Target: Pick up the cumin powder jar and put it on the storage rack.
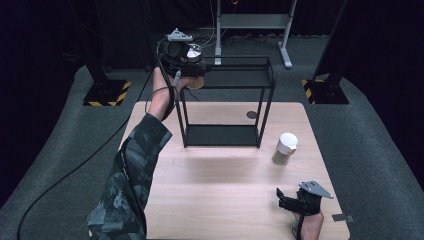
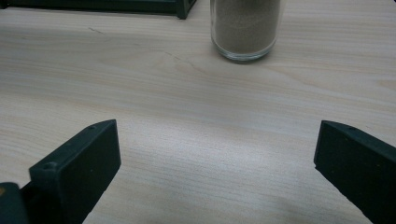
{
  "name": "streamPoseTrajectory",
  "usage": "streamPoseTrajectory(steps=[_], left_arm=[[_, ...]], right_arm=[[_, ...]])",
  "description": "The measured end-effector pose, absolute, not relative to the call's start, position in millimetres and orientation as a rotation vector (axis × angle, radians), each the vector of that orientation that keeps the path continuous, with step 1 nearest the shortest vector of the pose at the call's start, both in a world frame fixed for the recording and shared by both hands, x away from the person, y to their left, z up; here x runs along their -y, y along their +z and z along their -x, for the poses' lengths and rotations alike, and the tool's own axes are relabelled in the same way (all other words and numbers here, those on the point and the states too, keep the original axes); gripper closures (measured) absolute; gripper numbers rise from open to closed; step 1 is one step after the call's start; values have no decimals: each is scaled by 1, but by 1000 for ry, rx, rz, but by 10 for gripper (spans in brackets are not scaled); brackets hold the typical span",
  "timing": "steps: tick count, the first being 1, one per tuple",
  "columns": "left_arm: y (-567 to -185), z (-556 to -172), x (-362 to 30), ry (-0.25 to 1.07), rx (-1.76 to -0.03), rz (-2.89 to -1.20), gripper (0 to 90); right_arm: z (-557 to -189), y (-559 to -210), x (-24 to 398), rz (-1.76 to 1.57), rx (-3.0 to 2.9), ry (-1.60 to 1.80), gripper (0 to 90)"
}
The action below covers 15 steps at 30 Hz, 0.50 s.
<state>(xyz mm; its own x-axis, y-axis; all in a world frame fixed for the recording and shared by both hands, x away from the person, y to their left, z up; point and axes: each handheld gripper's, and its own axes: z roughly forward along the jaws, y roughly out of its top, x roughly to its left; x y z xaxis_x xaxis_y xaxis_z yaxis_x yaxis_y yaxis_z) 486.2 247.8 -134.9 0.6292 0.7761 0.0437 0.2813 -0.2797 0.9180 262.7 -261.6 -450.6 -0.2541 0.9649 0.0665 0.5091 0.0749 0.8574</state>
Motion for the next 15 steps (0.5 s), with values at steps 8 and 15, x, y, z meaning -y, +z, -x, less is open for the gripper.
streamPoseTrajectory(steps=[8, 15], left_arm=[[-132, -504, -239, 626, -912, -1860, 314], [-134, -519, -238, 621, -987, -1856, 314]], right_arm=[[-263, -451, 262, -1456, -1821, 1100, 0], [-262, -451, 262, -1454, -1821, 1101, 0]])
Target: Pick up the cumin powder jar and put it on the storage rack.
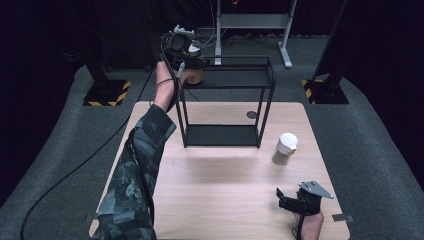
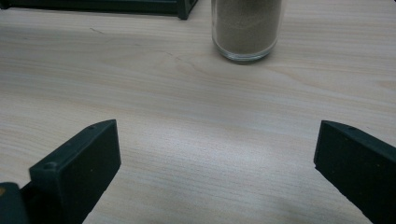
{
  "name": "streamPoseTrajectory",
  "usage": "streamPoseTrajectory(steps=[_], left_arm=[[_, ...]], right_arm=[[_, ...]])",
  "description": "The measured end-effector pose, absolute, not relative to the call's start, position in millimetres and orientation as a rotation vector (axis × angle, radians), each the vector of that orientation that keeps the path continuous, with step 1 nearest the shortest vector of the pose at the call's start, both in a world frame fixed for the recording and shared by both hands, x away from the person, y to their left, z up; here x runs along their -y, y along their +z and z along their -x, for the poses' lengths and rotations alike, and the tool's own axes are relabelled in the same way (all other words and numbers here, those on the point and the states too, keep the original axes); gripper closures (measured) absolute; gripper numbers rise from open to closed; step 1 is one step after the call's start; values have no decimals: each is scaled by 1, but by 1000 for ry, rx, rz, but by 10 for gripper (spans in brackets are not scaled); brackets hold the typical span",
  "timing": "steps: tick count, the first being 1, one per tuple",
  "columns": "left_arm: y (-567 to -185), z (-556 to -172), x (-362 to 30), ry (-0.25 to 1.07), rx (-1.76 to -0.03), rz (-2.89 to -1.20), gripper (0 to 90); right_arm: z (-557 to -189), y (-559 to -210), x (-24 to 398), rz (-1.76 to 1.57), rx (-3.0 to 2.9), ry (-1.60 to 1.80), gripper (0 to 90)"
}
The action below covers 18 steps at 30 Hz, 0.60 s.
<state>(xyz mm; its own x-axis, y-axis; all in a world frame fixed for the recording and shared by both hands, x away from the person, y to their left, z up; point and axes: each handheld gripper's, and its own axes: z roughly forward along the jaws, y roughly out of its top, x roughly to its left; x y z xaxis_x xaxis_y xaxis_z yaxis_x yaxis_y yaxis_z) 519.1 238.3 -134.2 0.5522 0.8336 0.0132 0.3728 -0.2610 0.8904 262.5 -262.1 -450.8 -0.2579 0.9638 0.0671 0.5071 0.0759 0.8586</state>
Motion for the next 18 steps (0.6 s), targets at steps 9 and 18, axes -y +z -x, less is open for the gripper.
streamPoseTrajectory(steps=[9, 18], left_arm=[[-142, -526, -242, 601, -1005, -1827, 314], [-141, -527, -240, 605, -1006, -1835, 313]], right_arm=[[-262, -451, 262, -1454, -1820, 1104, 0], [-262, -451, 262, -1454, -1821, 1104, 0]])
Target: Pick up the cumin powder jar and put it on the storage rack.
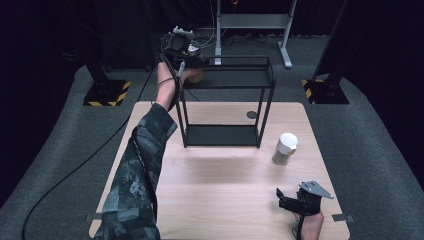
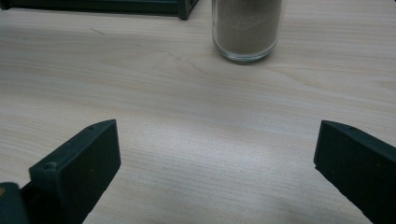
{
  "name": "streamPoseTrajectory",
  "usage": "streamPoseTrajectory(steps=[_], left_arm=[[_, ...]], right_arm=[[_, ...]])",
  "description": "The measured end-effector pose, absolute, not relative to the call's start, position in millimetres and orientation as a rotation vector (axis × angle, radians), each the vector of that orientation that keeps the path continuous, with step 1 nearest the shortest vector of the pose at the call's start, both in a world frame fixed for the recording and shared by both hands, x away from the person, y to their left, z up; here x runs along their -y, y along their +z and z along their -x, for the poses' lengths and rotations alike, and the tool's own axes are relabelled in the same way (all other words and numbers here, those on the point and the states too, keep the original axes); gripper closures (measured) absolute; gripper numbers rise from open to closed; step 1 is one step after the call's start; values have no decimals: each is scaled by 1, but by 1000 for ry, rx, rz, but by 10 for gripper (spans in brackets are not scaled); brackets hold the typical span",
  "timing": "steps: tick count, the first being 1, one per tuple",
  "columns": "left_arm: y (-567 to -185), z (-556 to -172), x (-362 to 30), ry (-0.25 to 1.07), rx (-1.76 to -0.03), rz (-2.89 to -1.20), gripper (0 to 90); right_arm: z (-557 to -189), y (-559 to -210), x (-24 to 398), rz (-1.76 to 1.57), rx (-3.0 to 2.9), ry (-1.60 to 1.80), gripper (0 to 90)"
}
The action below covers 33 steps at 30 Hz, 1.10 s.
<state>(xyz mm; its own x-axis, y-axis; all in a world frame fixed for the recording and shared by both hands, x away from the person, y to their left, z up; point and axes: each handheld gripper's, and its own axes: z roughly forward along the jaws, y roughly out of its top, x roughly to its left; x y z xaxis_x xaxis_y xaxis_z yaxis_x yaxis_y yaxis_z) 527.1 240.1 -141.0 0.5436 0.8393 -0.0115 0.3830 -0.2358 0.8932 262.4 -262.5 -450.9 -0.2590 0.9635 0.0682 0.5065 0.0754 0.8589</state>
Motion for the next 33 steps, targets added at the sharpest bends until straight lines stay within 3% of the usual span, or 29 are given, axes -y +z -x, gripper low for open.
streamPoseTrajectory(steps=[11, 14, 18, 33], left_arm=[[-139, -531, -245, 577, -960, -1868, 307], [-135, -530, -243, 585, -950, -1905, 110], [-127, -525, -246, 581, -960, -1931, 17], [-126, -468, -248, 710, -833, -2068, 0]], right_arm=[[-262, -451, 263, -1452, -1820, 1107, 0], [-262, -451, 263, -1450, -1820, 1108, 0], [-261, -452, 263, -1451, -1816, 1110, 0], [-262, -451, 261, -1455, -1814, 1099, 0]])
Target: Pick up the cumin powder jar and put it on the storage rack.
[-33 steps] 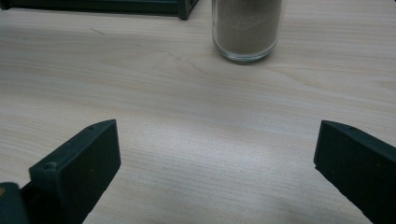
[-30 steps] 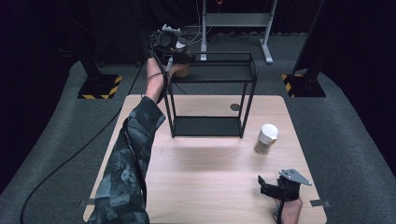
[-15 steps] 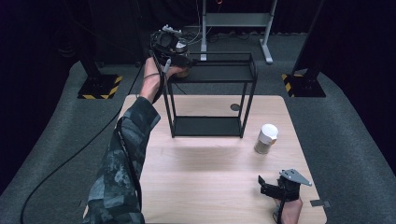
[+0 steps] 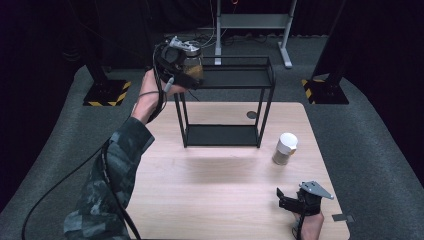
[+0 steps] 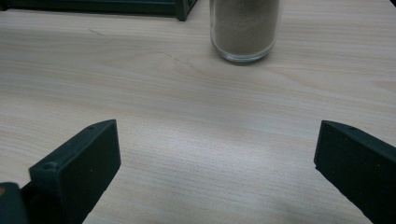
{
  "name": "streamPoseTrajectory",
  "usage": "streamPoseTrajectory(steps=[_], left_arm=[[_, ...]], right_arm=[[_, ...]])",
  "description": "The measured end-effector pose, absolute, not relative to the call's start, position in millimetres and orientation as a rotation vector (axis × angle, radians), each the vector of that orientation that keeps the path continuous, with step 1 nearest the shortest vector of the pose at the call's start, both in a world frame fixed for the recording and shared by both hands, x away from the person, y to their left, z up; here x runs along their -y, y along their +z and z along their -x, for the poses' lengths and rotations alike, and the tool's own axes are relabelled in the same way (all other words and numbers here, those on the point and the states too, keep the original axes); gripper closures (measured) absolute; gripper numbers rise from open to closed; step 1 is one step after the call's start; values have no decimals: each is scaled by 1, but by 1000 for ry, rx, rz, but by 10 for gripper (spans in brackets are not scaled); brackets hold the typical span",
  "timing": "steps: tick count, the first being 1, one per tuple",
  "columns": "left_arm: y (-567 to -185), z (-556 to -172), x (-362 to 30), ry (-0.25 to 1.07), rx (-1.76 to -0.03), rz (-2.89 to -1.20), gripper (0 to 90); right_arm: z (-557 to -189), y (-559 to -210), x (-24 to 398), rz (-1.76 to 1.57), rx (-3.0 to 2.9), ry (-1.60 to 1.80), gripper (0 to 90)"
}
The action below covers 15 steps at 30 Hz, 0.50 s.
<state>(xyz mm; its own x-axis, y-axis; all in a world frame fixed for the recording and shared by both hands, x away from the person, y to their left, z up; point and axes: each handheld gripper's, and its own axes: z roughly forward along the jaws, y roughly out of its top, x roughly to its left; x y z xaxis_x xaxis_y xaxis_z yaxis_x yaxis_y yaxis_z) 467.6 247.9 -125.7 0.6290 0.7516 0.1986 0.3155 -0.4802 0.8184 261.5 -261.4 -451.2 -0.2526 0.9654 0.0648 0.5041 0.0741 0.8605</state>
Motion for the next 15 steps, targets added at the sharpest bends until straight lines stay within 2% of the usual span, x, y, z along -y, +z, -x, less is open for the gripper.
streamPoseTrajectory(steps=[6, 9, 11, 15], left_arm=[[-139, -439, -246, 787, -831, -2069, 0], [-152, -422, -238, 819, -826, -2134, 0], [-170, -406, -230, 836, -795, -2210, 0], [-213, -380, -228, 821, -768, -2260, 0]], right_arm=[[-262, -451, 261, -1457, -1812, 1097, 0], [-261, -451, 261, -1457, -1809, 1095, 0], [-261, -451, 261, -1458, -1809, 1097, 0], [-261, -451, 261, -1458, -1809, 1096, 0]])
